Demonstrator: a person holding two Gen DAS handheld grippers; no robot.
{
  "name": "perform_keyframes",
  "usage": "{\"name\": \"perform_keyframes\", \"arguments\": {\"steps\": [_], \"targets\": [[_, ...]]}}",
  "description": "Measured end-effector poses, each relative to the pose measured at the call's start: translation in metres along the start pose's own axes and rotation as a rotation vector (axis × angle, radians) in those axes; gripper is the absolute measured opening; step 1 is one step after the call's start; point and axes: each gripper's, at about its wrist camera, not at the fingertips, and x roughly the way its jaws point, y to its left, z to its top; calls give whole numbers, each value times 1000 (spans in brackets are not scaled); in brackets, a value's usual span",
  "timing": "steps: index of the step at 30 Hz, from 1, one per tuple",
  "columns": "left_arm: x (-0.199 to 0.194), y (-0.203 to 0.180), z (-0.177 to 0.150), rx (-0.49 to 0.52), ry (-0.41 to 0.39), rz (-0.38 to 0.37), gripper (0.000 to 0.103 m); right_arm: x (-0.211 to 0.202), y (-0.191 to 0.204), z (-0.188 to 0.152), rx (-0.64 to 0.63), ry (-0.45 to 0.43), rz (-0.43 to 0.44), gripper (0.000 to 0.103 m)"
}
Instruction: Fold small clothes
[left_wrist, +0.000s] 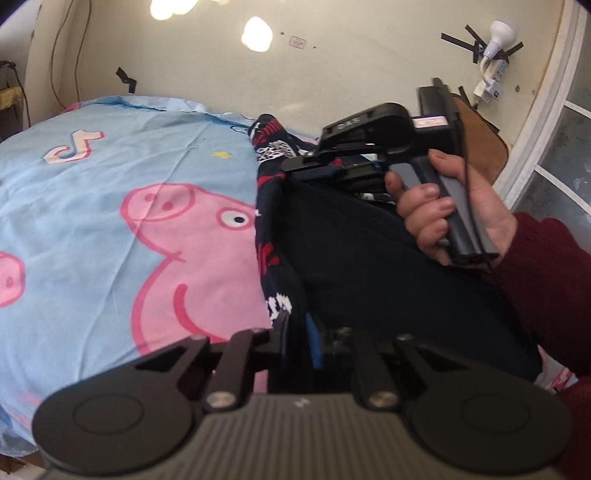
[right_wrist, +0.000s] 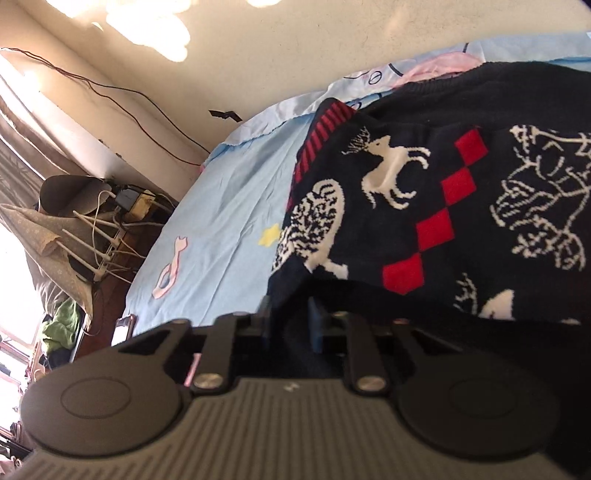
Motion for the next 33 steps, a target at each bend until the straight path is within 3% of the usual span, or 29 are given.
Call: {"name": "perform_keyframes", "arguments": {"steps": [3, 6, 7, 10, 12, 15, 17, 19, 20, 25, 30, 31, 32, 33], "targets": [[-1, -14, -1, 70, 3, -19, 11, 11, 8, 2, -92, -50, -86, 9], [1, -15, 1, 112, 35, 2, 13, 13, -3, 3, -51, -38, -68, 8], [-3, -12, 5, 118, 33, -5, 14, 8, -4, 4, -45, -29, -60, 13], [-24, 1, 25, 137, -39, -13, 27, -28, -8, -2, -95, -60, -45, 15], [-36, 11, 46, 133, -110, 3, 30, -63, -16, -9, -133, -110, -58, 15], [-32, 20, 84, 152, -183, 63, 30, -118, -40, -13, -163, -232, -175, 16], [-16, 23, 111, 178, -216, 93, 30, -155, -66, -10, -135, -326, -280, 22], [9, 25, 137, 195, -227, 102, 30, -185, -93, -1, -77, -400, -370, 39], [23, 25, 149, 200, -225, 98, 30, -197, -104, 4, -59, -426, -414, 42], [110, 16, 198, 217, -167, 98, 33, -201, -134, 26, -29, -402, -500, 48], [191, 13, 223, 213, -81, 170, 33, -166, -132, 33, -94, -319, -498, 44], [205, 13, 225, 211, -63, 193, 33, -159, -133, 33, -112, -292, -515, 18], [219, 15, 227, 207, -38, 220, 31, -154, -132, 32, -127, -274, -547, 12], [230, 16, 228, 202, -16, 249, 14, -154, -132, 31, -134, -279, -561, 12]]}}
